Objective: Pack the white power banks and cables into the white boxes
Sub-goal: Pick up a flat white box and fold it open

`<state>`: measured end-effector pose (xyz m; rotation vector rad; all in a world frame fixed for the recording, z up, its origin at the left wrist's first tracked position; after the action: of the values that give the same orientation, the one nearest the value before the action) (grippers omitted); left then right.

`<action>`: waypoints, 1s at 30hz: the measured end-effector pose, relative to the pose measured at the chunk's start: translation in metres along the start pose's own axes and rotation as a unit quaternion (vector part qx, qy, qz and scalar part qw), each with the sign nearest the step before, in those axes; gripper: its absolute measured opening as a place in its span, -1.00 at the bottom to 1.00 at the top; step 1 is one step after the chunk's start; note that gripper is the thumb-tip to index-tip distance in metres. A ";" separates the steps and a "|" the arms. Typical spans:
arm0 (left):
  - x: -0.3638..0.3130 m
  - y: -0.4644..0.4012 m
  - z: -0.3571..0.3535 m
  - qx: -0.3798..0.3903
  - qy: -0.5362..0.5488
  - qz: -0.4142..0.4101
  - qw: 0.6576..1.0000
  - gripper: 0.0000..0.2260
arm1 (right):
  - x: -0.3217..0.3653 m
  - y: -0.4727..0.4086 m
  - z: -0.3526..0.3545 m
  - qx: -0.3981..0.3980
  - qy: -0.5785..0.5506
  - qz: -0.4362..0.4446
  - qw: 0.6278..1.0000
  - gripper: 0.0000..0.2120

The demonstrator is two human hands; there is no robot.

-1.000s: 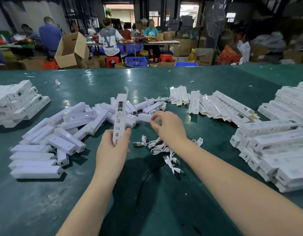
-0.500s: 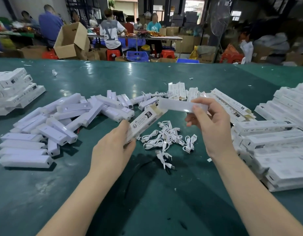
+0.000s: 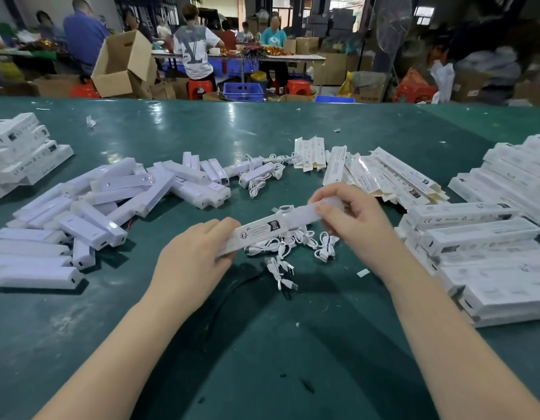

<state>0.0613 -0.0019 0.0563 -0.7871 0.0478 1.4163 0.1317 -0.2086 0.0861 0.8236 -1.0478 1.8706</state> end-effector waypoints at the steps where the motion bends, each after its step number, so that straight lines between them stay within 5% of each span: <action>1: -0.003 0.001 -0.003 0.006 0.008 -0.003 1.000 -0.78 | 0.001 0.002 -0.006 0.000 0.003 0.005 1.000 -0.89; 4: -0.003 0.001 -0.006 -0.008 0.027 0.018 0.999 -0.78 | 0.008 0.008 -0.020 -0.046 -0.042 0.013 0.998 -0.75; 6: -0.002 0.001 -0.005 -0.018 0.031 0.031 0.999 -0.78 | 0.013 0.010 -0.022 -0.081 -0.044 0.028 0.995 -0.83; 8: -0.003 0.001 -0.001 -0.028 0.044 0.020 0.998 -0.77 | 0.018 0.012 -0.030 -0.058 0.017 0.046 0.997 -0.99; 11: -0.006 0.003 0.000 -0.024 0.056 0.006 0.998 -0.77 | 0.016 0.014 -0.046 0.018 0.036 0.037 0.998 -0.81; 14: 0.001 0.003 0.003 -0.056 0.073 0.041 0.995 -0.81 | 0.012 0.011 -0.036 -0.019 -0.040 0.002 0.999 -0.84; 16: 0.008 0.004 0.007 -0.087 0.125 0.071 0.986 -0.80 | 0.000 0.008 -0.026 -0.034 0.010 -0.043 0.998 -0.91; 20: 0.009 0.005 0.013 -0.155 0.424 0.103 0.886 -0.82 | -0.018 0.013 -0.047 0.127 0.220 -0.070 0.965 -0.88; 24: 0.010 0.006 0.021 -0.201 0.498 0.096 0.838 -0.78 | -0.027 0.022 -0.066 0.212 0.294 -0.065 0.930 -0.87; 30: 0.018 0.005 -0.002 -0.105 0.487 0.184 0.847 -0.80 | -0.004 0.014 -0.046 0.054 0.201 -0.048 0.977 -0.80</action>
<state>0.0613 0.0119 0.0438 -1.6922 0.8831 1.2387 0.1146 -0.1733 0.0574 0.5118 -0.6480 1.9192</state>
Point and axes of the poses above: each hand's wrist, its own y-axis away from the middle knuckle, its own z-axis out of the back of the hand, x = y × z, the point moved 8 cm from there along -y, towards the middle knuckle, and after that the axes turned 11 degrees about y, right-handed, at the moved point
